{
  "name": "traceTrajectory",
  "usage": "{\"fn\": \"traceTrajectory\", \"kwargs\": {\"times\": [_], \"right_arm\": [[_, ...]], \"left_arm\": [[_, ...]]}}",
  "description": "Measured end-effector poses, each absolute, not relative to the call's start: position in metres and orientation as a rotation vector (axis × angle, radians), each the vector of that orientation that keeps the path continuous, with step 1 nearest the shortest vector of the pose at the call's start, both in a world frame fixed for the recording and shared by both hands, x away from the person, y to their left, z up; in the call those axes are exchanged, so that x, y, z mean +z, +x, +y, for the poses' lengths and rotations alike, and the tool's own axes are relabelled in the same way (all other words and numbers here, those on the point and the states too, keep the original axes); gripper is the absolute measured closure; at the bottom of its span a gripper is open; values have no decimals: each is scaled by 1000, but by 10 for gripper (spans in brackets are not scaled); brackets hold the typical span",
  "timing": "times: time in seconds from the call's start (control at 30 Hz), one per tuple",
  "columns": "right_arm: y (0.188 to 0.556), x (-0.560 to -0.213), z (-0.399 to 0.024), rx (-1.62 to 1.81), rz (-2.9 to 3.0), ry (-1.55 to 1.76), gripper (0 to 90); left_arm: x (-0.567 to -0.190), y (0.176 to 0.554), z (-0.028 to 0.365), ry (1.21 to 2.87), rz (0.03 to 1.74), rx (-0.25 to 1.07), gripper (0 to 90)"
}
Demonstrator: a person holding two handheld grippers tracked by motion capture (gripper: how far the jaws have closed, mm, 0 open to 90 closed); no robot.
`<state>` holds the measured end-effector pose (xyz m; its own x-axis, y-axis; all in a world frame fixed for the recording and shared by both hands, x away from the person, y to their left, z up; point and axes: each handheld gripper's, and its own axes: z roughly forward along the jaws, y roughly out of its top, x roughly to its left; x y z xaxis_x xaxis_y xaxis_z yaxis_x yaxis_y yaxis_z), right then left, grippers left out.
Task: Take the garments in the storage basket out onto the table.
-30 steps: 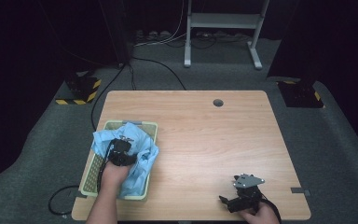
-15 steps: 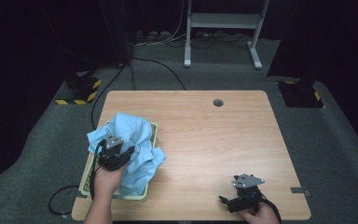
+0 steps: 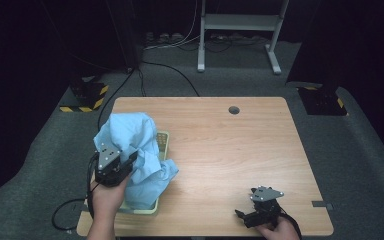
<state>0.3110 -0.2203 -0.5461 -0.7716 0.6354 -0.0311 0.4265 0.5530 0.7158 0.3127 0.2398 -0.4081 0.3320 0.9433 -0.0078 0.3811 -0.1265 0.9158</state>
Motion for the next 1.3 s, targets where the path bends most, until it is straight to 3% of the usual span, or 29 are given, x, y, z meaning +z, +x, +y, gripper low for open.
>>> {"fn": "traceTrajectory", "kwargs": {"times": [0.57,1.3], "right_arm": [[311,-546,-220,1040,2504,879,13],[311,-546,-220,1040,2504,878,13]], "left_arm": [[-368,287,231,1570,1072,940,748],[-336,270,217,1503,964,1015,747]]}}
